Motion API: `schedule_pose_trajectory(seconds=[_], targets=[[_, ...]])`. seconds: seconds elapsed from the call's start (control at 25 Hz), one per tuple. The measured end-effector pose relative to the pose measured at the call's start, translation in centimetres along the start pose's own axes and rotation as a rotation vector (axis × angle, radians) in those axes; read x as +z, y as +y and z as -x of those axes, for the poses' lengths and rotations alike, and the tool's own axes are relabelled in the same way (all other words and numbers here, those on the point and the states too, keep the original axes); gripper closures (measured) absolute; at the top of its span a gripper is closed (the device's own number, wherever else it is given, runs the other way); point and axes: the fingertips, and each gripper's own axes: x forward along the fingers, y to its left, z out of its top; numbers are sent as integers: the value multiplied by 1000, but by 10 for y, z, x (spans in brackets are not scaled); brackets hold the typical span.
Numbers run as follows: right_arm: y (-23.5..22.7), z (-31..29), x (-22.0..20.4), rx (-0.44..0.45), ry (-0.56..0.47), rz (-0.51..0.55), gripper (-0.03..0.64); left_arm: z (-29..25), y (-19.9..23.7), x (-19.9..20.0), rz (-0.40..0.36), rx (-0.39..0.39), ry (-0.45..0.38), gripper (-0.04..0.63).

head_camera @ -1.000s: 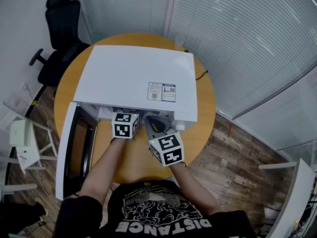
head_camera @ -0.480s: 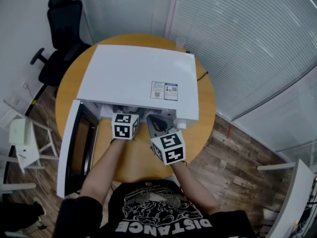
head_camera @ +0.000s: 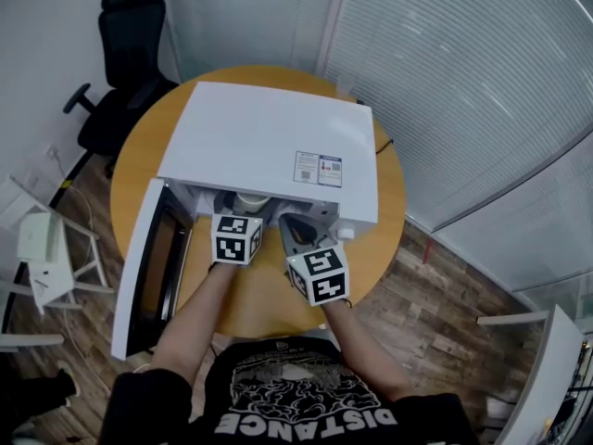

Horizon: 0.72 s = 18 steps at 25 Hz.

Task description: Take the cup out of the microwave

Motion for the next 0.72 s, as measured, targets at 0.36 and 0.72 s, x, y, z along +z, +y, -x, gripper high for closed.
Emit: schedule_pose_trajectory(seconds=[0.36, 0.72], targets=[[8, 3, 0, 67, -9, 18, 601, 23, 2, -4, 11, 69, -14, 163], [13, 15, -3, 152, -13, 42, 601, 45, -12, -8, 33, 135, -23, 163]])
